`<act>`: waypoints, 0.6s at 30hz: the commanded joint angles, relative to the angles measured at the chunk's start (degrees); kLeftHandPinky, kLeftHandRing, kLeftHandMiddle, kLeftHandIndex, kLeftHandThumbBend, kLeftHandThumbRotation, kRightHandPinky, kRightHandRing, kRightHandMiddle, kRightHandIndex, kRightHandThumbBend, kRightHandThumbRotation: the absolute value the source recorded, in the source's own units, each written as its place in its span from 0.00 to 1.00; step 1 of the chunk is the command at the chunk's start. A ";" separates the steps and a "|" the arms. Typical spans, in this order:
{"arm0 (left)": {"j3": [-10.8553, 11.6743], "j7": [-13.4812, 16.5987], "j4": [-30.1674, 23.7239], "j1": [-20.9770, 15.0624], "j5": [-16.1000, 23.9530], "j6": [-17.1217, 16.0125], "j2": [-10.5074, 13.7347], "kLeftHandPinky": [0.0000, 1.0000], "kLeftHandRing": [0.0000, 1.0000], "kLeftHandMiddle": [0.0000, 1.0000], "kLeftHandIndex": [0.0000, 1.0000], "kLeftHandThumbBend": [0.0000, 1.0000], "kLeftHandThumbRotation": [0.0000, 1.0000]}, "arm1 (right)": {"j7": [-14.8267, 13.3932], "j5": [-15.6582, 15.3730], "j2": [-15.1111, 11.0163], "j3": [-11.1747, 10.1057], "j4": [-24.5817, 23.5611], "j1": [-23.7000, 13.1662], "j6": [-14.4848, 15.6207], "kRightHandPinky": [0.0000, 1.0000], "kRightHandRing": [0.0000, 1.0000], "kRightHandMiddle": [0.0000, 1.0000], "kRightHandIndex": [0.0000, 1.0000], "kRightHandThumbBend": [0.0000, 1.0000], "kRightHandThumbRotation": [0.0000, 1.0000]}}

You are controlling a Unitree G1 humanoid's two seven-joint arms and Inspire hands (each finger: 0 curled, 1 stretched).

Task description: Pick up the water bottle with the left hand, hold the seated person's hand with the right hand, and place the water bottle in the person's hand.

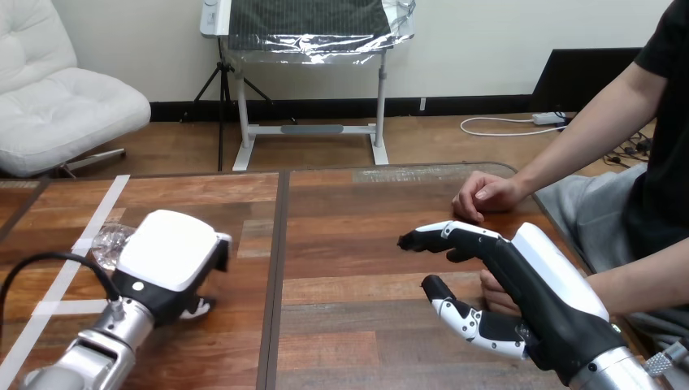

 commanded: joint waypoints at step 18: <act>5.30 0.97 -15.03 3.50 0.42 6.04 5.29 0.56 0.63 0.65 0.69 0.67 0.31 | -0.07 1.20 -0.17 0.45 -1.29 -4.13 -1.07 0.72 0.76 0.75 0.72 0.23 0.00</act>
